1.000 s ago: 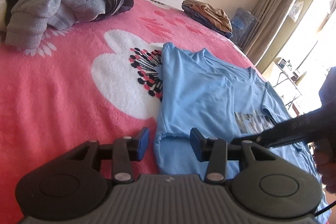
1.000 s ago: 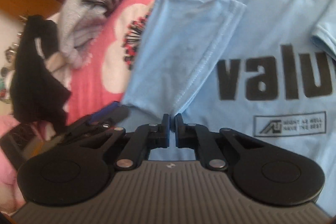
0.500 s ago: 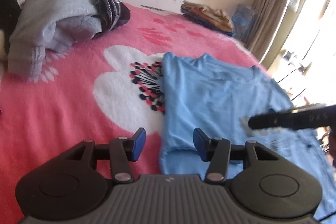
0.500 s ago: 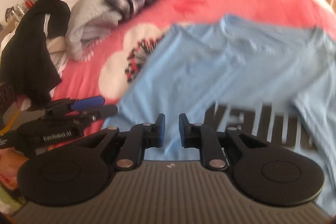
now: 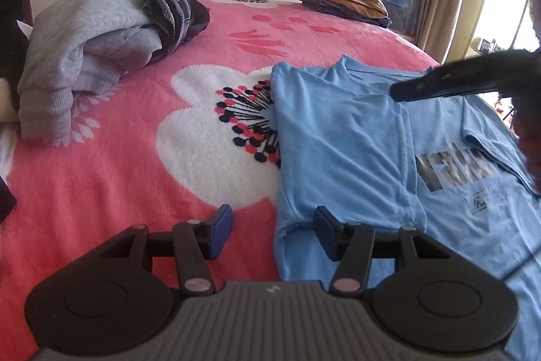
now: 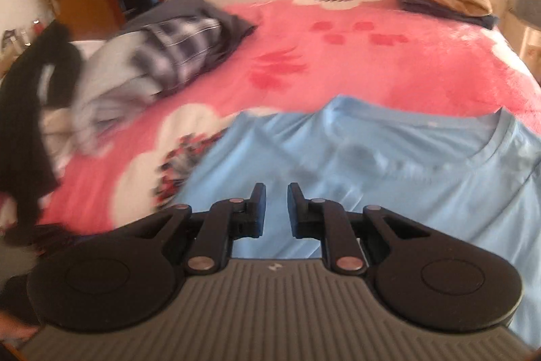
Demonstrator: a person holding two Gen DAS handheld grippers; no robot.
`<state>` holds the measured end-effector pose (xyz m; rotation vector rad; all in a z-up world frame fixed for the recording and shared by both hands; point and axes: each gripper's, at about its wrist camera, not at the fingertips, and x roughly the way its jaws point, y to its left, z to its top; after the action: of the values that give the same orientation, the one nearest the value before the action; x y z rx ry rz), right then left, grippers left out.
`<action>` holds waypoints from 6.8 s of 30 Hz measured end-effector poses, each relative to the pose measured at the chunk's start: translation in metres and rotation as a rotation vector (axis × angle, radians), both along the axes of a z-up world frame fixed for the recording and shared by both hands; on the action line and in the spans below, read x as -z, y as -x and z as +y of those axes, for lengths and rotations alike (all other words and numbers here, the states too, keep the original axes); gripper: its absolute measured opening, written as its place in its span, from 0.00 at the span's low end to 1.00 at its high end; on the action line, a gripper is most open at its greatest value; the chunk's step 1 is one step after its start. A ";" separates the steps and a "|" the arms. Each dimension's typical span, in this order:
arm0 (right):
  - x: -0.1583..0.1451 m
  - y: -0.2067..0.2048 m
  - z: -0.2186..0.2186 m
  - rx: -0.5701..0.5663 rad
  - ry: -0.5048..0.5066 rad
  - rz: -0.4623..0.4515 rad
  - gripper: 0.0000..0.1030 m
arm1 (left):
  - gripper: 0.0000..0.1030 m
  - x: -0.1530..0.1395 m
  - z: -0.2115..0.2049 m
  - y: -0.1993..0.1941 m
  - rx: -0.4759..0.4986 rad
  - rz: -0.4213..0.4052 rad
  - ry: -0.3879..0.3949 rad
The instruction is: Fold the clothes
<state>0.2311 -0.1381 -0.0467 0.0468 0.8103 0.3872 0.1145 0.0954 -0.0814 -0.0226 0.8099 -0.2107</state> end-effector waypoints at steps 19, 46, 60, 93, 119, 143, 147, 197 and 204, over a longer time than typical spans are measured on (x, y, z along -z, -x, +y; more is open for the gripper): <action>-0.163 0.028 -0.071 -0.090 0.037 -0.209 0.29 | 0.85 -0.172 0.031 0.100 0.011 -0.162 -0.010; 0.008 0.402 -0.252 0.274 0.220 0.233 0.18 | 0.54 -0.023 -0.115 0.253 0.324 0.333 -0.170; 0.018 0.332 -0.137 0.006 0.095 0.151 0.18 | 0.62 -0.025 -0.098 0.250 0.214 0.394 -0.190; -0.014 0.324 0.016 -0.502 0.087 0.105 0.21 | 0.71 -0.043 -0.007 0.242 -0.107 0.462 -0.161; 0.035 0.420 0.091 -0.900 0.093 -0.013 0.07 | 0.76 -0.035 0.007 0.230 -0.238 0.437 -0.097; 0.009 0.355 -0.077 0.067 0.051 0.094 0.59 | 0.91 -0.066 -0.074 0.240 -0.074 0.187 -0.113; 0.010 0.350 -0.083 0.131 0.049 0.094 0.72 | 0.91 -0.063 -0.076 0.239 -0.083 0.209 -0.137; 0.006 0.354 -0.061 0.297 0.301 -0.120 0.98 | 0.91 -0.070 -0.102 0.240 -0.022 0.174 -0.308; 0.004 0.355 -0.061 0.256 0.252 -0.108 0.99 | 0.92 -0.066 -0.099 0.238 -0.069 0.189 -0.341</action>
<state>-0.1242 -0.1986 -0.0508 -0.1042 0.7301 0.0441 -0.1235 -0.0041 -0.0149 0.2529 1.0235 -0.0029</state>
